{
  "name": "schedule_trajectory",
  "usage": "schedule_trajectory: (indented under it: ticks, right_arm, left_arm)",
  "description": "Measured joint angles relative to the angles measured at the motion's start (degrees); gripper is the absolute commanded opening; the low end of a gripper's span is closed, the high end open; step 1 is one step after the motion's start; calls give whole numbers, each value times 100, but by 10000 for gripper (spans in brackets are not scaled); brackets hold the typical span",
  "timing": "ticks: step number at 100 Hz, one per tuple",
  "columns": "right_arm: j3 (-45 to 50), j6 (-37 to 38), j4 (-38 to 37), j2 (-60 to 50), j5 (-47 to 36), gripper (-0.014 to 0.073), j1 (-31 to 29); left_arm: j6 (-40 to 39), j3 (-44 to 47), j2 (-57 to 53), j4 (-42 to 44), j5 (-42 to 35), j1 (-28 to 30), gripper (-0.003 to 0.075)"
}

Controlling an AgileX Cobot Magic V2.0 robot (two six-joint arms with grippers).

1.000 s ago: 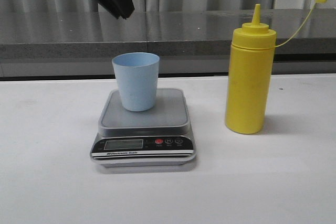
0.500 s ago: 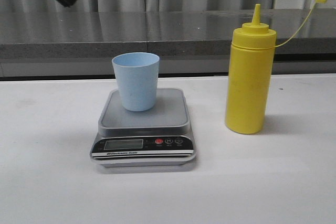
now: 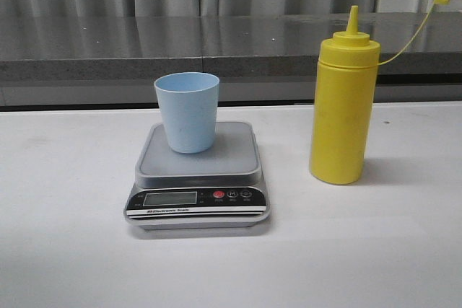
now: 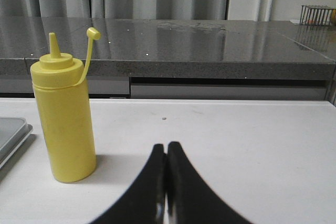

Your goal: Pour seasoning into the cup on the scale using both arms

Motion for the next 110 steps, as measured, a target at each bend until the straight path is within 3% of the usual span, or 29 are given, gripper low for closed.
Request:
schedule_trajectory:
  ticks: [19,54,84,110]
  right_arm:
    - [0,0,0,0,-23,-67,0]
    - [0,0,0,0,-309,-67,0]
    - [0,0,0,0,-331,-67,0]
    - [0,0,0,0,-352,-67,0]
  left_arm:
    - [0,1005,-1229,0,-365,129,11]
    - [0,2287,-3405,0,-371,179,11]
    - [0,2935,-4863,11,-336,179,11]
    - [0,3114,-5487,22,-292,179,11]
